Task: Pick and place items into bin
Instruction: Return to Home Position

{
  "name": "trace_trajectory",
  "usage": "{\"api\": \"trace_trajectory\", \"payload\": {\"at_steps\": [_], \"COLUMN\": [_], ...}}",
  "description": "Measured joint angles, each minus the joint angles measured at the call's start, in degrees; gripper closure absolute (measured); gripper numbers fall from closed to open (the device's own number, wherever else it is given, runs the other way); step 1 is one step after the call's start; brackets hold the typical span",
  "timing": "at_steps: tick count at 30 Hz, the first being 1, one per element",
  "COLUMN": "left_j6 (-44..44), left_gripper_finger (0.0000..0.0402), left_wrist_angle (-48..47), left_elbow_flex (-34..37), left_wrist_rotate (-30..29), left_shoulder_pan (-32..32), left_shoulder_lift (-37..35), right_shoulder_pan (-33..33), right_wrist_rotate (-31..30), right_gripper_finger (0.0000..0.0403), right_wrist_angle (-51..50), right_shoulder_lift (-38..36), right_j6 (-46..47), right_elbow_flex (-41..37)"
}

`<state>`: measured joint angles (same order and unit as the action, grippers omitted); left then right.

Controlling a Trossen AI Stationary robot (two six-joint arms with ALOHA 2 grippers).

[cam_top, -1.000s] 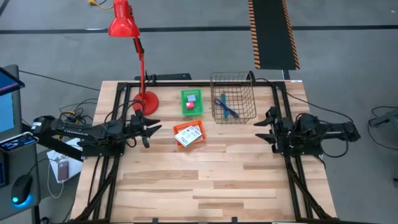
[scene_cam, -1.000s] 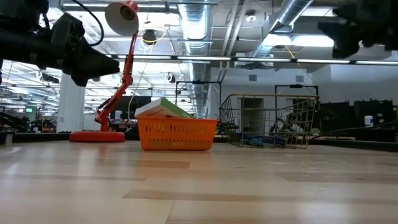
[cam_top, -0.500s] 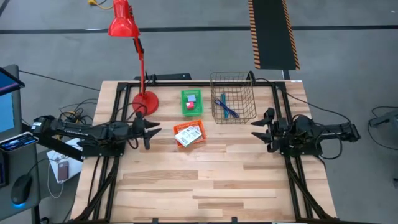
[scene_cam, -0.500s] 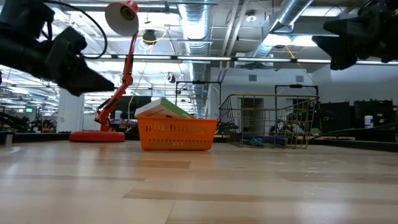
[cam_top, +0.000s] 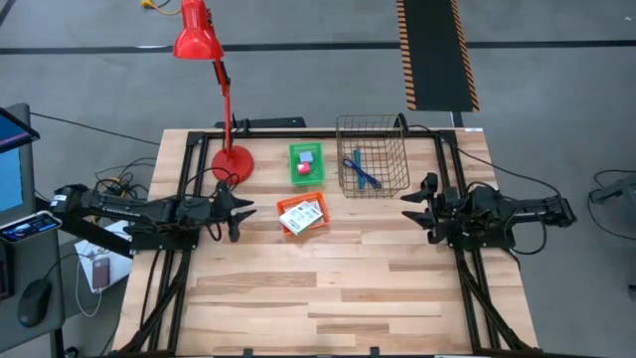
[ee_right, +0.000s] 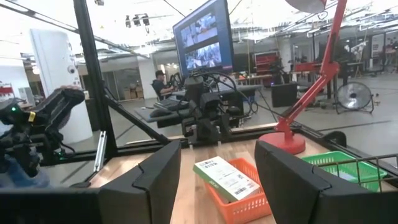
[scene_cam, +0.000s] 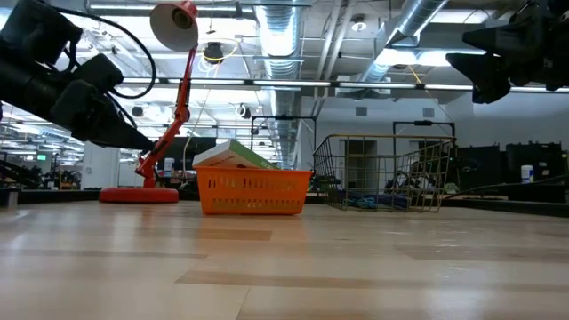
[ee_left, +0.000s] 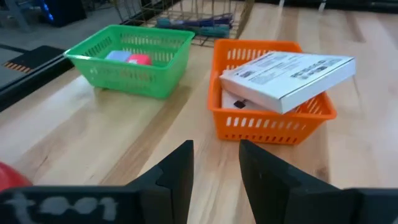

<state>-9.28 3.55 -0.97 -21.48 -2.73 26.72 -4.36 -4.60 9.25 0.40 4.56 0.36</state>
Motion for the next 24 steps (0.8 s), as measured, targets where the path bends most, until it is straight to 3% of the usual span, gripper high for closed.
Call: {"api": "trace_trajectory", "payload": {"at_steps": [24], "left_j6": [0.0], "left_gripper_finger": [0.0285], "left_wrist_angle": [-1.07], "left_elbow_flex": [-0.22], "left_wrist_rotate": [0.13], "left_shoulder_pan": [-0.63], "left_shoulder_lift": [-21.26], "right_shoulder_pan": [0.0], "right_wrist_rotate": [0.04], "right_gripper_finger": [0.0204], "right_wrist_angle": [-0.21], "right_shoulder_lift": [0.0], "right_j6": [0.0], "right_elbow_flex": [-0.04]}}
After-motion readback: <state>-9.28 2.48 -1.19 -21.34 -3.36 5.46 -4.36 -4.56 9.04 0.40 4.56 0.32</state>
